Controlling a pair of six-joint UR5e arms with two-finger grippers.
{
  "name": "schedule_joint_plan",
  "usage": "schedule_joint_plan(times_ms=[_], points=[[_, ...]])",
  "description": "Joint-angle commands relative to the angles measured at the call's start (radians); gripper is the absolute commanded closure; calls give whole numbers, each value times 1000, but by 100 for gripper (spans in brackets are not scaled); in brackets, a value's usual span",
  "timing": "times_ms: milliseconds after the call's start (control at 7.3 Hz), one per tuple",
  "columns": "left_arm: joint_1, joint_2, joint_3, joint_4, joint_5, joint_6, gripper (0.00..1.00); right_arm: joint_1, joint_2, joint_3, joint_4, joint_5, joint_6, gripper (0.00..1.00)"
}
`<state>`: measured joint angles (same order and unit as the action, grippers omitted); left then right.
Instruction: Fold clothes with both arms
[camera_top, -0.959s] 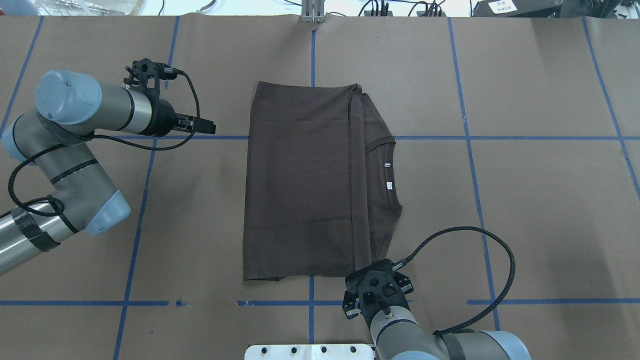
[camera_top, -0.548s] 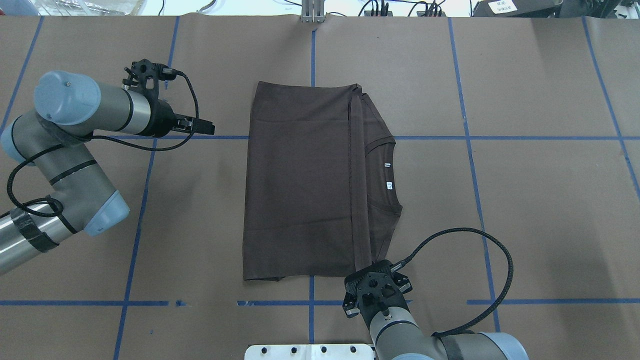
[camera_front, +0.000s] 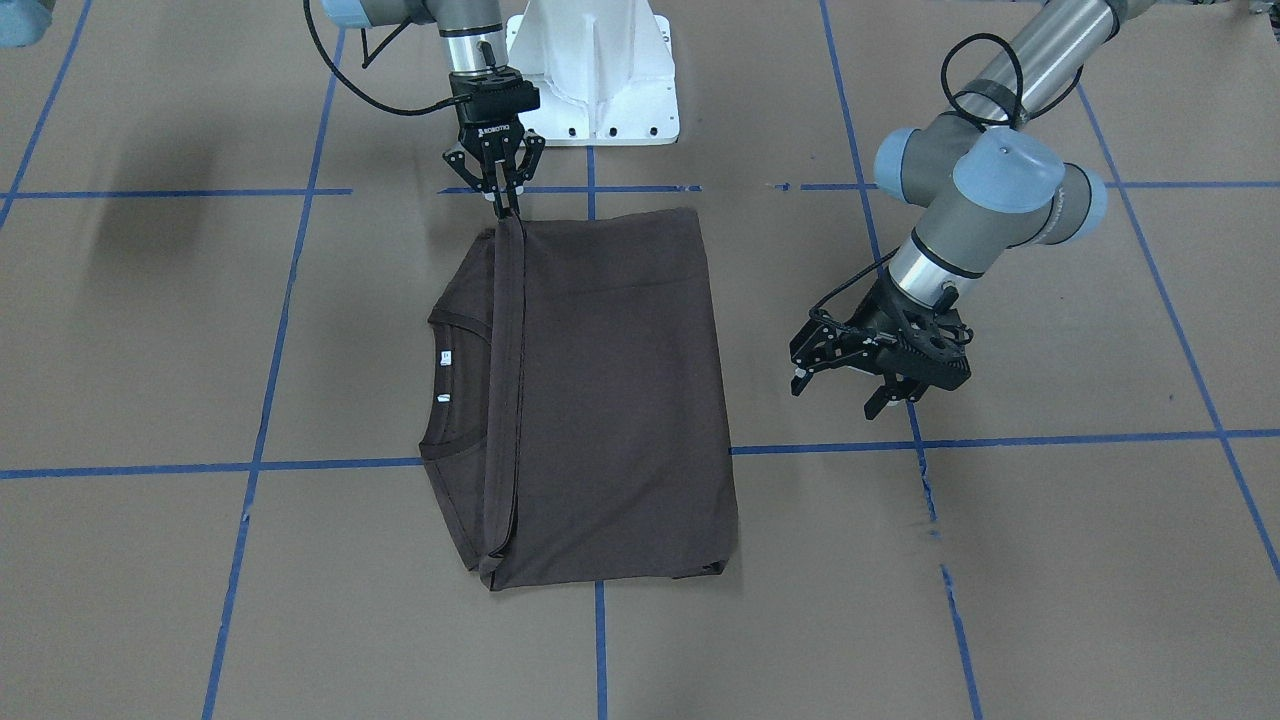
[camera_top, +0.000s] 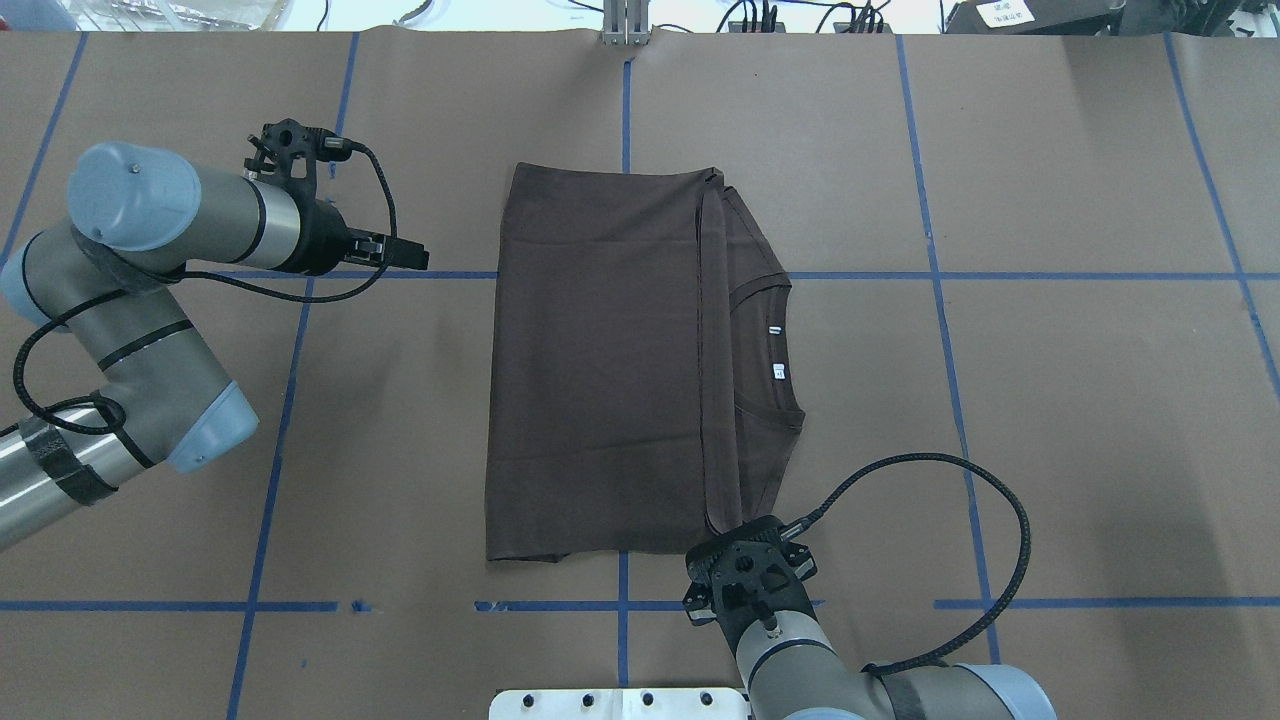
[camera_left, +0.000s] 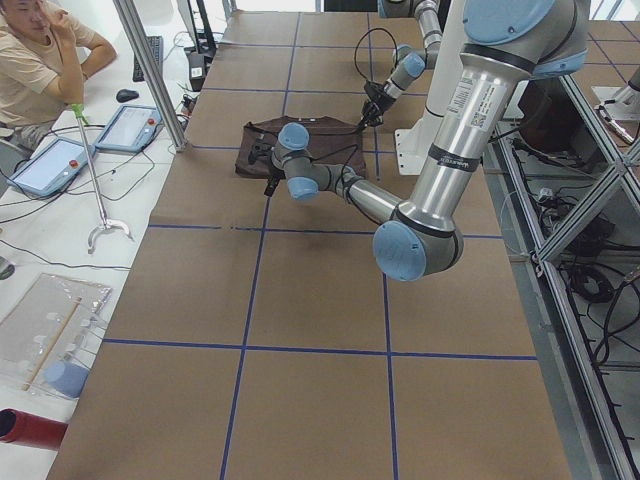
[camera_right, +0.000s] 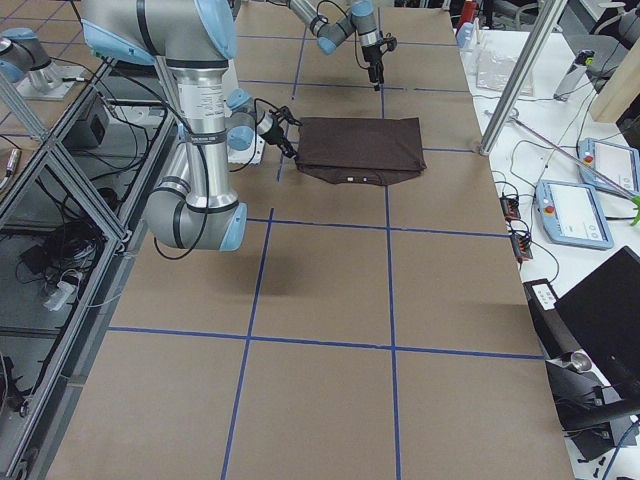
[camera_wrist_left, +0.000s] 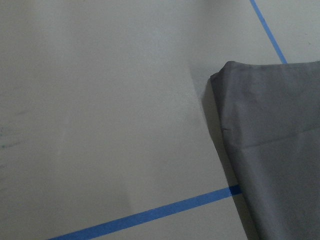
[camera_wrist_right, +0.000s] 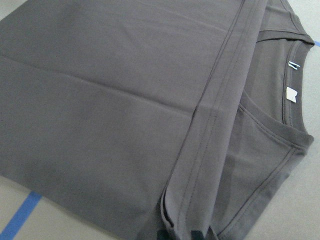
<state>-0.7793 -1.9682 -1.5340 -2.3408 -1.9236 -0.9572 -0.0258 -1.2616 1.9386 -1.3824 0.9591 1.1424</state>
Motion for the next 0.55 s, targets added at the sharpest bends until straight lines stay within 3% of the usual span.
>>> schedule_joint_plan(times_ms=[0, 411], points=[[0, 0, 0, 0, 0, 0, 0, 0, 1, 2, 5, -8, 0, 70], [0, 0, 0, -2, 0, 0, 0, 0, 11, 3, 6, -11, 0, 71]])
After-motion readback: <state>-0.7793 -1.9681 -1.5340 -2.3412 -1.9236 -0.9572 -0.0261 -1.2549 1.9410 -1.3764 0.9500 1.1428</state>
